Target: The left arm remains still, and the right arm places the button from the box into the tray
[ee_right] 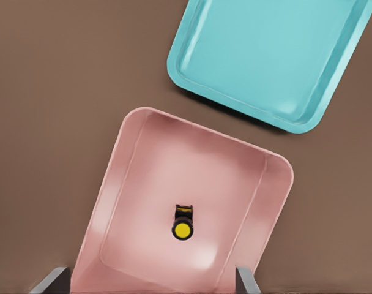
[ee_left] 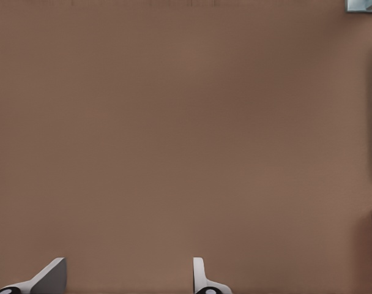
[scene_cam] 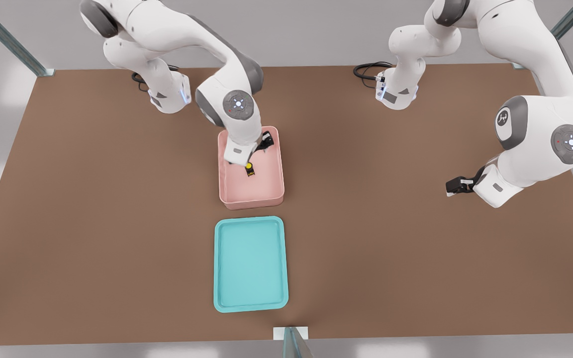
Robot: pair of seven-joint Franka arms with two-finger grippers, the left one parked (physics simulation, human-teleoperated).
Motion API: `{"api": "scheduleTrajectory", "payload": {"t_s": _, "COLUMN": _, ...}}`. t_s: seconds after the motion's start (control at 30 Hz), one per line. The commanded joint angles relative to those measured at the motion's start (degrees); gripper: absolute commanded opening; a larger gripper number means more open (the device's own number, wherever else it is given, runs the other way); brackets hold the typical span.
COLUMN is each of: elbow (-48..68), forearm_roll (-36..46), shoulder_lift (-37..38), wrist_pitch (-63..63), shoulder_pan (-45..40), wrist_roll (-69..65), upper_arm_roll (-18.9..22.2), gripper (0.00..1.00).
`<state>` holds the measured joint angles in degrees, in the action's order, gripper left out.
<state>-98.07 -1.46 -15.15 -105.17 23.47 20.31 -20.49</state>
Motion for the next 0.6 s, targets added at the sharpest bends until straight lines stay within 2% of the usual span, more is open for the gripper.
{"api": "scheduleTrajectory", "payload": {"t_s": 0.0, "elbow": -6.2, "forearm_roll": 0.0, "shoulder_lift": 1.2, "wrist_pitch": -13.8, "shoulder_pan": 0.0, "wrist_roll": 33.0, "upper_arm_roll": -0.4, "gripper": 1.00}}
{"api": "scheduleTrajectory", "payload": {"t_s": 0.13, "elbow": -17.8, "forearm_roll": -0.1, "shoulder_lift": 3.6, "wrist_pitch": -25.3, "shoulder_pan": 0.1, "wrist_roll": 32.2, "upper_arm_roll": 0.6, "gripper": 1.00}}
{"api": "scheduleTrajectory", "payload": {"t_s": 0.23, "elbow": -20.2, "forearm_roll": -0.1, "shoulder_lift": 3.7, "wrist_pitch": -28.2, "shoulder_pan": 0.2, "wrist_roll": 31.0, "upper_arm_roll": 2.7, "gripper": 1.00}}
{"api": "scheduleTrajectory", "payload": {"t_s": 0.33, "elbow": -25.0, "forearm_roll": -0.1, "shoulder_lift": 2.9, "wrist_pitch": -40.0, "shoulder_pan": 0.6, "wrist_roll": 32.4, "upper_arm_roll": 2.3, "gripper": 1.00}}
{"api": "scheduleTrajectory", "payload": {"t_s": 0.5, "elbow": -25.8, "forearm_roll": -0.2, "shoulder_lift": 1.0, "wrist_pitch": -45.7, "shoulder_pan": 0.8, "wrist_roll": 33.2, "upper_arm_roll": 1.8, "gripper": 1.00}}
{"api": "scheduleTrajectory", "payload": {"t_s": 0.53, "elbow": -28.7, "forearm_roll": -0.2, "shoulder_lift": 0.9, "wrist_pitch": -50.2, "shoulder_pan": 0.8, "wrist_roll": 32.6, "upper_arm_roll": 1.8, "gripper": 1.00}}
{"api": "scheduleTrajectory", "payload": {"t_s": 0.57, "elbow": -28.6, "forearm_roll": -0.2, "shoulder_lift": -0.3, "wrist_pitch": -51.2, "shoulder_pan": 1.0, "wrist_roll": 34.2, "upper_arm_roll": 0.4, "gripper": 1.00}}
